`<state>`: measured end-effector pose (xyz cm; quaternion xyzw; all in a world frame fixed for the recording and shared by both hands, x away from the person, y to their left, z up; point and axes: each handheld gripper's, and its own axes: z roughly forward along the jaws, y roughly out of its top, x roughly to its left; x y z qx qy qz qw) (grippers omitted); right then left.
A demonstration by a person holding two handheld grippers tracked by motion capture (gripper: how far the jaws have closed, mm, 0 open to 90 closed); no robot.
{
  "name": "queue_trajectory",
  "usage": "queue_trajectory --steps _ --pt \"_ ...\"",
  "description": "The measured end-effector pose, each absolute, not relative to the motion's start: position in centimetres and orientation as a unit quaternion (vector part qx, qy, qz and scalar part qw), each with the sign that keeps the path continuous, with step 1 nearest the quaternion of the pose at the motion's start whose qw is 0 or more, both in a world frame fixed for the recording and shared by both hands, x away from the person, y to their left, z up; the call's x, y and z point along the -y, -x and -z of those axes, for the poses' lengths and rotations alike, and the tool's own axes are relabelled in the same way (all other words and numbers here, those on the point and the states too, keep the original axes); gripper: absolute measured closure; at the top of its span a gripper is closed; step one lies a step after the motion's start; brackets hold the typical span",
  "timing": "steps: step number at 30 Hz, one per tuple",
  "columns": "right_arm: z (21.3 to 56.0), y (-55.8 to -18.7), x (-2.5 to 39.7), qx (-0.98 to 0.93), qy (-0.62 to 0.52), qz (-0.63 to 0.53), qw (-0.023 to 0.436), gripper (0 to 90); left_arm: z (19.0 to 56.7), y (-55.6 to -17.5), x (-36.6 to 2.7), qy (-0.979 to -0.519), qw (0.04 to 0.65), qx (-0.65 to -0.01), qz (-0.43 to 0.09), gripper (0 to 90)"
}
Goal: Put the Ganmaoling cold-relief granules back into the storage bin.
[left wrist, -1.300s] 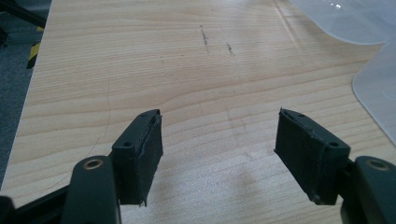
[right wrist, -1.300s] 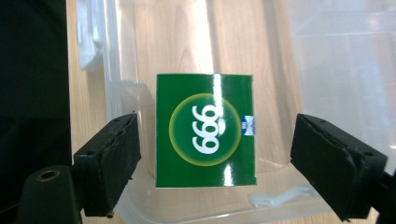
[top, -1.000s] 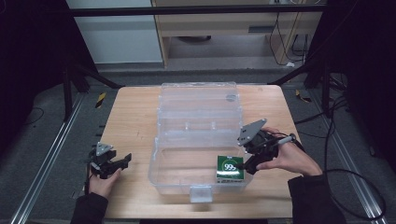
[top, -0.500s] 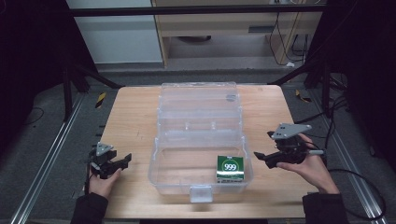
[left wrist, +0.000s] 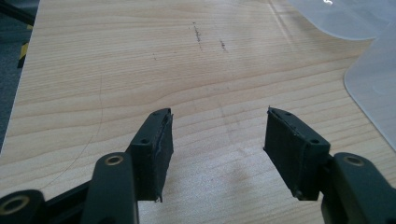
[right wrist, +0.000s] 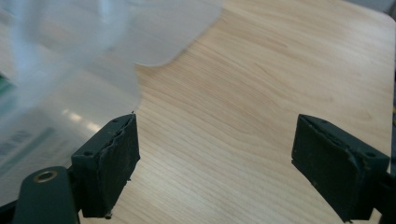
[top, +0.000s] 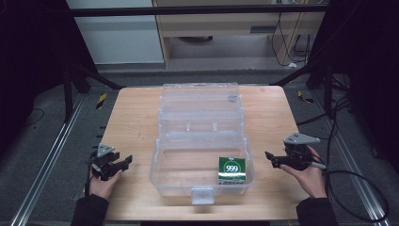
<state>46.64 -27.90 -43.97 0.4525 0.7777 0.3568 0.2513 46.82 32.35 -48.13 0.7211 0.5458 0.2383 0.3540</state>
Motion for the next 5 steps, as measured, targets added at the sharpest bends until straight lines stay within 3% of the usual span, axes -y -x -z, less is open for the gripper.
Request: queue_trajectory --steps 5 --pt "45.8 -46.8 28.7 -0.757 -0.492 -0.345 0.257 12.0 48.2 -46.8 -32.5 -0.721 0.353 -0.546 -0.239 43.1"
